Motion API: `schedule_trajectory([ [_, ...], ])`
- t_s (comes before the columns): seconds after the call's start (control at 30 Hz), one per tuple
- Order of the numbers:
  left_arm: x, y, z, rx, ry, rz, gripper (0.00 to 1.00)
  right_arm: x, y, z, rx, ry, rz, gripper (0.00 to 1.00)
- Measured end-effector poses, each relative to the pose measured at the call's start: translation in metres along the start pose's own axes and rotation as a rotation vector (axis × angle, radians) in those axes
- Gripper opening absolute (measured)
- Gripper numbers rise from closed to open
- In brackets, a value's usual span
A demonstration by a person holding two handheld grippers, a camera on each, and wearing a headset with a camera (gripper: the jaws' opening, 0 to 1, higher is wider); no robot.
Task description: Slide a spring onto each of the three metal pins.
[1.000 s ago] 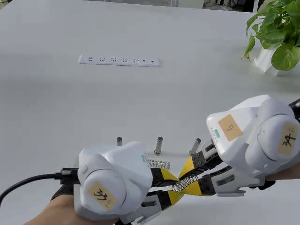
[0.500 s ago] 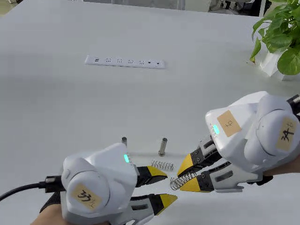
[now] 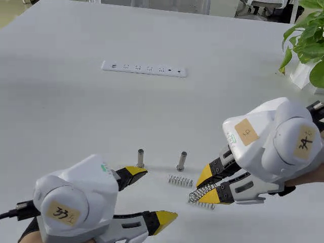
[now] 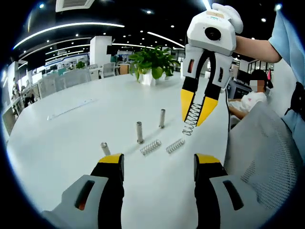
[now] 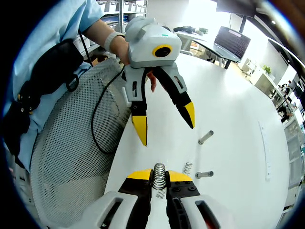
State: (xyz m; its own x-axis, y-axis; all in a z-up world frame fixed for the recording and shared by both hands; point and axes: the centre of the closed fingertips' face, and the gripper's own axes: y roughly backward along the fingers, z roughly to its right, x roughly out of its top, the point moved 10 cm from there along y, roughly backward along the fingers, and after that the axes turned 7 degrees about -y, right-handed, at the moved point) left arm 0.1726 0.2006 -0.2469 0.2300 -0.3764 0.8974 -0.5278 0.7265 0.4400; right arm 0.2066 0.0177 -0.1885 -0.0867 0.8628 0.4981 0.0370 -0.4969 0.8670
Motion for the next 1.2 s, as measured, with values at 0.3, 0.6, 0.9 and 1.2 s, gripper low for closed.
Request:
schedule_trajectory([
  [0.3, -0.008, 0.013, -0.011, 0.083, 0.008, -0.013, 0.74, 0.003, 0.003, 0.007, 0.004, 0.029, -0.029, 0.07],
  [0.6, -0.015, 0.021, -0.018, 0.142, 0.001, -0.024, 0.92, 0.011, 0.003, 0.016, 0.014, 0.079, -0.046, 0.07],
  [0.9, -0.018, 0.023, -0.022, 0.142, -0.003, -0.021, 0.97, 0.021, 0.0, 0.024, 0.009, 0.105, -0.05, 0.07],
  [1.2, -0.02, 0.023, -0.026, 0.129, -0.005, -0.015, 0.95, 0.029, -0.006, 0.037, 0.023, 0.11, -0.106, 0.07],
])
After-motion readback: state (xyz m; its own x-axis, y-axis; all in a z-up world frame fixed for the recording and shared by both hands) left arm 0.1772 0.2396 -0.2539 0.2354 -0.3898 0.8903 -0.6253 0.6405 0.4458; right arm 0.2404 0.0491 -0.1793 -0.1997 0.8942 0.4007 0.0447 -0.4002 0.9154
